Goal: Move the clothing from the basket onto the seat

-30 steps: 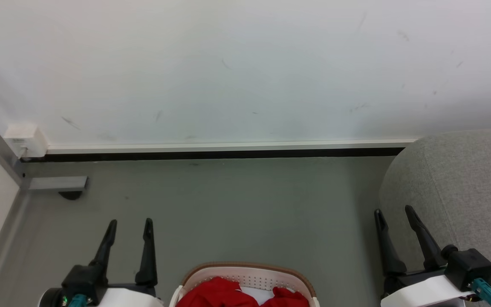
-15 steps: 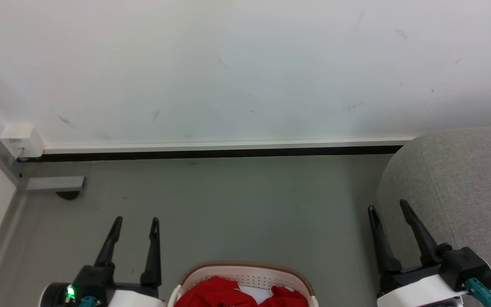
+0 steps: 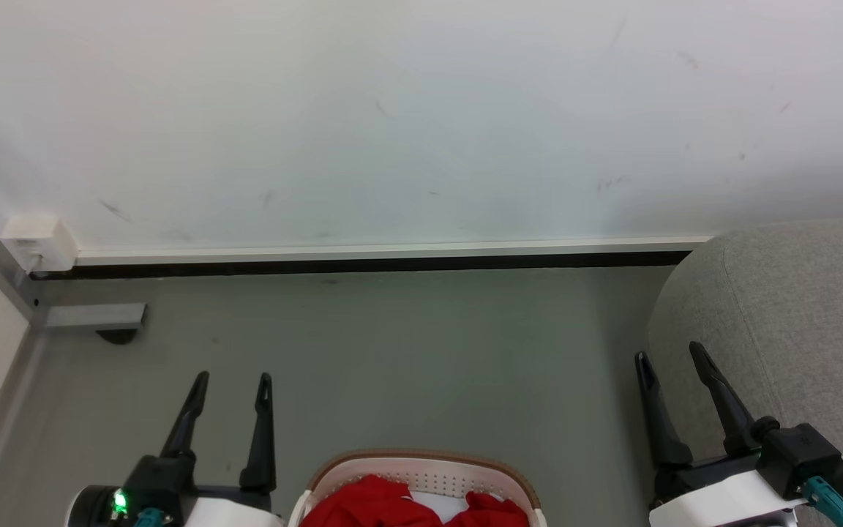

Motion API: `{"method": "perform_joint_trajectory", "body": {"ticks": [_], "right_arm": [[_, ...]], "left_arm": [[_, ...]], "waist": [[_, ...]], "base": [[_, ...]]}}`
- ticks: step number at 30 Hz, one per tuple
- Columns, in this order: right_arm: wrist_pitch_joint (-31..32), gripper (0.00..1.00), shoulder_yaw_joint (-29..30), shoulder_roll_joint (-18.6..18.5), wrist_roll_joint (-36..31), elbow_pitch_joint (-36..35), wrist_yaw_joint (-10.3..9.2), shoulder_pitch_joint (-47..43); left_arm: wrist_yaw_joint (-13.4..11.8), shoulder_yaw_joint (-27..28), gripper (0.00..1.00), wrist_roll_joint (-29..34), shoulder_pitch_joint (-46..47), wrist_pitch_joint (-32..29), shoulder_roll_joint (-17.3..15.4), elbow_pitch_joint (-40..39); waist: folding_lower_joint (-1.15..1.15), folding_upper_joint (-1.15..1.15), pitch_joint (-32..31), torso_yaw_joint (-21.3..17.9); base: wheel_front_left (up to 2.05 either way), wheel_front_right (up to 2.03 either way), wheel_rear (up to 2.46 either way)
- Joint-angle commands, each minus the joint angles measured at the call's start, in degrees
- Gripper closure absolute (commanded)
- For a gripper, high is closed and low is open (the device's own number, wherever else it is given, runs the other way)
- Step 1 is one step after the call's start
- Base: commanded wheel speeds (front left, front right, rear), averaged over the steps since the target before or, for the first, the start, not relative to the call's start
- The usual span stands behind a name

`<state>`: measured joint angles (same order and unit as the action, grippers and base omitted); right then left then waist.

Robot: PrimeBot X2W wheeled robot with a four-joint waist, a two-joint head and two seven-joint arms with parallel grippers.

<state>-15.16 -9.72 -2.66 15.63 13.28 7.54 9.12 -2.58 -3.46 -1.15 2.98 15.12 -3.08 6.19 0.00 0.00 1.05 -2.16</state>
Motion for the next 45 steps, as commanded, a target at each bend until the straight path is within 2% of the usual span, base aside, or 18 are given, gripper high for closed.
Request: {"method": "perform_joint_trajectory", "body": {"ticks": [1, 16, 25, 29, 31, 35, 45], "right_arm": [[-0.01, 0.0, 0.08, -0.41, 0.3, 0.07, -0.1, 0.27], [0.0, 0.0, 1.01, -0.4, 2.14, -0.97, -0.1, 0.81], [0.01, 0.0, 2.23, -0.39, 2.27, -2.44, -0.1, 2.98], [0.01, 0.0, 2.58, -0.37, 2.71, -3.46, -0.1, 4.2], [0.01, 0.0, 2.76, -0.34, 2.98, -3.83, -0.1, 4.84], [0.01, 0.0, 2.68, -0.34, 3.58, -4.65, -0.1, 6.25], [0.01, 0.0, 4.58, -0.25, 6.52, -7.36, -0.1, 10.3]], "left_arm": [[-0.18, 0.22, 0.0, 0.02, -0.23, 0.06, -0.26, 0.0], [0.78, 0.46, 0.0, -0.9, 0.98, 0.06, -0.13, 0.15], [2.13, 0.01, 0.0, -1.38, 4.31, 0.05, -0.04, 1.79], [4.08, -0.54, 0.0, -1.65, 6.16, 0.05, -0.27, 4.12], [5.91, -1.14, 0.0, -1.86, 6.89, 0.05, -0.72, 6.57], [7.96, -2.03, 0.0, -2.17, 9.99, 0.05, -2.18, 13.16], [9.91, -8.06, 0.0, -2.02, 21.28, -0.07, -5.71, 32.23]], "waist": [[0.0, 0.0, 0.01, 0.02], [0.0, 0.0, 1.96, -1.05], [0.0, 0.0, 8.17, -3.61], [0.0, 0.0, 11.95, -5.86], [0.0, 0.0, 13.83, -6.99], [0.0, 0.0, 17.92, -9.22], [0.0, 0.0, 27.48, -14.21]], "base": [[0.0, 0.0, 0.0], [0.0, 0.0, 0.0], [0.0, 0.0, 0.0], [0.0, 0.0, 0.0], [0.0, 0.0, 0.0], [0.0, 0.0, 0.0], [0.0, 0.0, 0.0]]}}
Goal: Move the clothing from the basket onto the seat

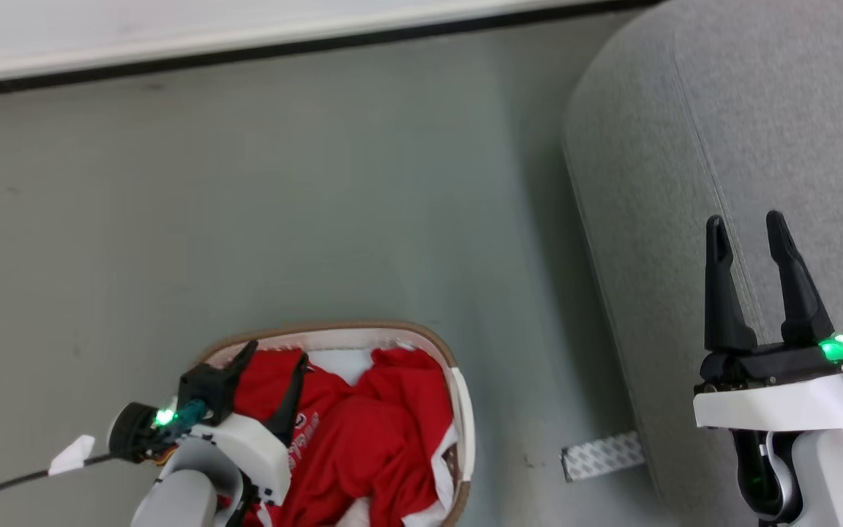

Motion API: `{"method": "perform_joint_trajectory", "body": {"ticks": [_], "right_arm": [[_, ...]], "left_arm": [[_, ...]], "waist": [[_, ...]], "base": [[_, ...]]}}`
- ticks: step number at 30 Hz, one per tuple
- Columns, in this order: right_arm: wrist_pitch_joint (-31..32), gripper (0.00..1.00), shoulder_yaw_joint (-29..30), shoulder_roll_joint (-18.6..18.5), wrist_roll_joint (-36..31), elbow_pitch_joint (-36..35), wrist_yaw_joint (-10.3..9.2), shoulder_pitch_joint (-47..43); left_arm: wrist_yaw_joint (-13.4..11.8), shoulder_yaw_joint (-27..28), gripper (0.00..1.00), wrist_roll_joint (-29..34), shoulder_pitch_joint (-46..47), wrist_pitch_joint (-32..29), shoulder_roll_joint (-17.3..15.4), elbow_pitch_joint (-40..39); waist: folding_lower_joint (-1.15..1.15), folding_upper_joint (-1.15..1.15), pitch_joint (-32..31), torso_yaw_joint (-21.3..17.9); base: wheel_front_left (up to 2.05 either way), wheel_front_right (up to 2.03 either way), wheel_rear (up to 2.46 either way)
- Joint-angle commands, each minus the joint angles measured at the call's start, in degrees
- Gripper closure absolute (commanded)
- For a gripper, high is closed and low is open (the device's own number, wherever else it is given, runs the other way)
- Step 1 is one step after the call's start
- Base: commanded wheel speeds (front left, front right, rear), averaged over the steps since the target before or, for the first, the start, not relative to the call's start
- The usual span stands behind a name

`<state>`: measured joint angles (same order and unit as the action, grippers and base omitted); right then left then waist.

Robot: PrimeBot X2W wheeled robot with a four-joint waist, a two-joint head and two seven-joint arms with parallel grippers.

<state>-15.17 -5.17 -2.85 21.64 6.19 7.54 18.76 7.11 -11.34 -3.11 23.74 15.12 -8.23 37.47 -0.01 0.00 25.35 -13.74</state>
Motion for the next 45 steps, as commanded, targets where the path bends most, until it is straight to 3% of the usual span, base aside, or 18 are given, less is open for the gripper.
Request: {"method": "perform_joint_trajectory", "body": {"ticks": [1, 15, 29, 31, 32, 39, 45], "right_arm": [[0.02, 0.0, 0.34, -0.09, 0.82, -0.45, -0.1, 1.17], [0.02, 0.0, -0.68, -0.07, 6.82, -2.87, -0.1, 5.02], [0.02, 0.0, -2.18, -0.08, 9.73, -3.41, -0.1, 6.76], [0.02, 0.0, -2.2, -0.08, 9.75, -3.32, -0.1, 6.95], [0.02, 0.0, -2.11, -0.09, 9.62, -3.2, -0.1, 6.95], [0.02, 0.0, -1.74, -0.1, 7.38, -2.32, -0.1, 6.85], [0.02, 0.0, -1.29, -0.13, 3.1, -0.94, -0.1, 4.54]], "left_arm": [[0.31, -0.65, 0.0, -0.54, 1.48, -0.41, -0.77, 3.07], [0.29, -7.45, 0.0, -3.1, 11.35, -8.68, -5.17, 24.49], [-0.15, -16.71, 0.0, -0.06, 16.41, -19.4, -8.26, 34.52], [-0.49, -17.09, 0.6, -0.02, 17.02, -19.02, -7.82, 34.69], [-0.43, -17.06, 1.0, -0.35, 17.09, -18.77, -7.36, 34.74], [-0.53, -16.59, 1.0, -2.54, 15.97, -15.55, -4.95, 35.14], [-0.14, -15.82, 1.0, -5.15, 14.49, -9.11, -1.07, 34.01]], "waist": [[0.01, 0.0, 3.97, -3.16], [0.01, 0.0, 12.86, -10.02], [0.01, 0.0, 17.83, -12.23], [0.01, 0.0, 17.78, -12.14], [0.01, 0.0, 17.6, -12.02], [0.01, 0.0, 13.63, -10.56], [0.01, 0.0, 6.17, -6.68]], "base": [[0.0, 0.0, 0.0], [0.0, 0.0, 0.0], [0.0, 0.0, 0.0], [0.0, 0.0, 0.0], [0.0, 0.0, 0.0], [0.0, 0.0, 0.0], [0.0, 0.0, 0.0]]}}
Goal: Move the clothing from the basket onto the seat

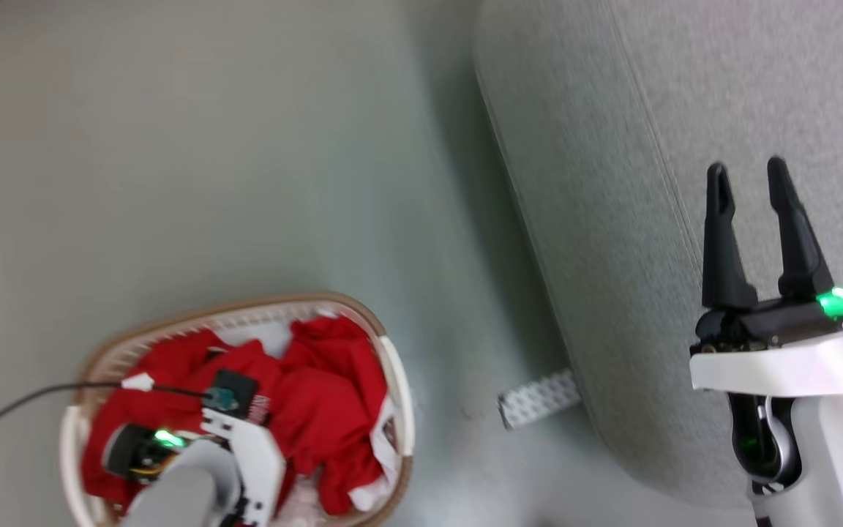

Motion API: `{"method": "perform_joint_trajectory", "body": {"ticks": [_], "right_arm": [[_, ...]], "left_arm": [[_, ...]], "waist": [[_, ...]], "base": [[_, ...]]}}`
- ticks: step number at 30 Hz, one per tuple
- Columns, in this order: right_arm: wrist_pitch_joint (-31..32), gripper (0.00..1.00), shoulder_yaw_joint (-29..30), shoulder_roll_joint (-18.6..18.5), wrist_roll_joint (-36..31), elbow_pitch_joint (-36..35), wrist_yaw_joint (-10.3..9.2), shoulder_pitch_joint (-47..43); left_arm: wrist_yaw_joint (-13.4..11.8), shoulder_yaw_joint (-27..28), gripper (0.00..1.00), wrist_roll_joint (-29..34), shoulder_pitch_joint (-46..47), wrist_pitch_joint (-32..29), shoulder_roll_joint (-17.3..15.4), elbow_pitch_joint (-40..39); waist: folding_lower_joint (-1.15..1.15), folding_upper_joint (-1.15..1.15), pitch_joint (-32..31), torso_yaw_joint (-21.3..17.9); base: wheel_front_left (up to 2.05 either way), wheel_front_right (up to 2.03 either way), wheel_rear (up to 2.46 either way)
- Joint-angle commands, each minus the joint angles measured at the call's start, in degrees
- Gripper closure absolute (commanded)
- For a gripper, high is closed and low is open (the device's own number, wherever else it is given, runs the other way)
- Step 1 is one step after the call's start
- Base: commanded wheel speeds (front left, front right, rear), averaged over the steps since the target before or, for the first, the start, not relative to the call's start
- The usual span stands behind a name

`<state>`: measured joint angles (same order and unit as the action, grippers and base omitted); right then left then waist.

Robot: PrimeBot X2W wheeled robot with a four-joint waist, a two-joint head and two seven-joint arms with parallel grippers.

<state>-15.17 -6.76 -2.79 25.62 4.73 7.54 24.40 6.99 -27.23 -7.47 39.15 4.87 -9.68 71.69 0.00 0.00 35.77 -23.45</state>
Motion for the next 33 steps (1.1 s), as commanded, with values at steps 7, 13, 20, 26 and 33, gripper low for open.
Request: {"method": "perform_joint_trajectory", "body": {"ticks": [7, 13, 20, 26, 33], "right_arm": [[0.02, 0.0, 1.23, -0.21, -4.31, 2.45, -0.1, -4.17], [0.03, 0.0, 1.65, -0.2, -6.47, 3.85, -0.1, -6.54], [0.03, 0.0, 1.6, -0.21, -7.59, 5.09, -0.1, -8.92], [0.03, 0.0, 0.92, -0.22, -7.09, 6.05, -0.1, -11.57], [0.03, 0.0, -0.42, -0.2, -6.57, 6.95, -0.1, -13.98]], "left_arm": [[0.37, 0.88, 1.0, -4.44, -3.4, 7.68, 3.95, -1.54], [0.49, 0.85, 1.0, -9.14, -7.49, 9.99, 5.82, -5.91], [0.46, -2.68, 1.0, -14.67, -12.13, 10.3, 6.48, -16.06], [0.43, -4.73, 1.0, -18.6, -15.26, 10.32, 5.09, -27.46], [0.42, -4.94, 1.0, -22.39, -15.76, 10.33, 3.03, -38.49]], "waist": [[0.0, 0.0, -13.65, 8.88], [0.0, 0.0, -20.65, 12.88], [0.0, 0.0, -26.27, 16.3], [0.0, 0.0, -31.28, 18.71], [0.0, 0.0, -35.24, 19.74]], "base": [[0.0, 0.0, 0.0], [0.0, 0.0, 0.0], [0.0, 0.0, 0.0], [0.0, 0.0, 0.0], [0.0, 0.0, 0.0]]}}
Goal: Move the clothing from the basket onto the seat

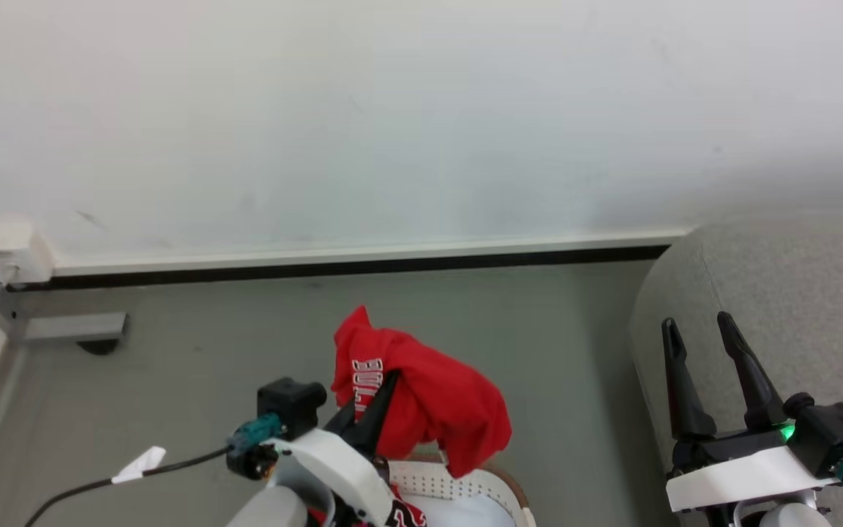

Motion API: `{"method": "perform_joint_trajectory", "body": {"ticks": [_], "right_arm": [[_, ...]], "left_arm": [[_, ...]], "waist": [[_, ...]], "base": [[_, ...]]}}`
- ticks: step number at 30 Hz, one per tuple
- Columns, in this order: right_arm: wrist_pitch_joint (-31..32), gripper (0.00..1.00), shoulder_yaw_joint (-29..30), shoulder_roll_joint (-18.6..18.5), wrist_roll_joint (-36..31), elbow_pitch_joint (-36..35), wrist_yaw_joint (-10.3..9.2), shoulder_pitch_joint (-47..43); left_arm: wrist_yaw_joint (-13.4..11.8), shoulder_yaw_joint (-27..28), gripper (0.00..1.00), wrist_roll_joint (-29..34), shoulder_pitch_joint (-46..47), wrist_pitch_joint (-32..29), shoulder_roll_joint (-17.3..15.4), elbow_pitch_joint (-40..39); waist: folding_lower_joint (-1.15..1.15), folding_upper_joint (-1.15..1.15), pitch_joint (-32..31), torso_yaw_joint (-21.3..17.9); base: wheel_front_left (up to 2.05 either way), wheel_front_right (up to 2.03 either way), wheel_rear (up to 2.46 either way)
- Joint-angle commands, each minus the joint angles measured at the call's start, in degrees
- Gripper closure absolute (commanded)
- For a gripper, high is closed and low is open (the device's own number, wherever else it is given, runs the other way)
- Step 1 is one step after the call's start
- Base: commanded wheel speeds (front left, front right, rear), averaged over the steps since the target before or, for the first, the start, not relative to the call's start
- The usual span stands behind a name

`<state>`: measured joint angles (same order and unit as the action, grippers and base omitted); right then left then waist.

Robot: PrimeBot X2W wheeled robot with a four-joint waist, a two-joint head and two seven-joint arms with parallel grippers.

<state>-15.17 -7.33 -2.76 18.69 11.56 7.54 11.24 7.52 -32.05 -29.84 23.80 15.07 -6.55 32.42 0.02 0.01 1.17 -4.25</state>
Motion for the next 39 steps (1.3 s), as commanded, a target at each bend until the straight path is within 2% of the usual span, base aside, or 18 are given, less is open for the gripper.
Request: {"method": "perform_joint_trajectory", "body": {"ticks": [1, 12, 18, 27, 29, 36, 39], "right_arm": [[0.03, 0.0, -0.07, -0.23, 0.33, 0.11, -0.1, -1.06], [0.03, 0.0, -1.73, -0.22, 0.58, -0.24, -0.1, -2.31], [0.03, 0.0, -4.58, -0.21, 0.62, -1.43, -0.1, -1.87], [0.03, 0.0, -8.01, -0.47, -0.24, -3.13, -0.1, -0.59], [0.04, 0.0, -10.39, -0.35, -0.64, -2.72, -0.1, -0.26], [0.04, 0.0, -18.81, -0.86, -2.2, 3.4, -0.1, 3.41], [0.04, 0.0, -20.09, -0.83, -3.69, 7.86, -0.1, 5.26]], "left_arm": [[-0.11, 0.09, 1.0, -0.17, 0.11, 0.09, -0.38, -0.58], [-2.38, 2.32, 1.0, -1.44, 4.46, -5.42, -3.52, -15.88], [-3.78, 3.09, 1.0, -1.96, 5.65, -8.48, -4.5, -20.85], [-4.77, 3.04, 1.0, -2.11, 5.36, -8.57, -4.41, -23.22], [-4.75, 2.76, 1.0, -2.15, 5.17, -8.38, -4.14, -23.13], [-3.97, 0.65, 1.0, -2.33, 5.71, -9.19, -2.72, -22.15], [-3.77, -0.84, 1.0, -2.16, 6.41, -9.33, -1.32, -21.56]], "waist": [[-0.02, -0.01, -0.87, 0.56], [-0.02, -0.01, -1.78, 0.4], [-0.02, -0.01, -1.25, 0.34], [-0.02, -0.01, -0.65, 0.43], [-0.02, -0.01, -0.78, 0.81], [-0.02, -0.01, -1.79, 3.72], [-0.02, -0.01, -2.39, 5.63]], "base": [[0.0, 0.0, 0.0], [0.0, 0.0, 0.0], [0.0, 0.0, 0.0], [0.0, 0.0, 0.0], [0.0, 0.0, 0.0], [0.0, 0.0, 0.0], [0.0, 0.0, 0.0]]}}
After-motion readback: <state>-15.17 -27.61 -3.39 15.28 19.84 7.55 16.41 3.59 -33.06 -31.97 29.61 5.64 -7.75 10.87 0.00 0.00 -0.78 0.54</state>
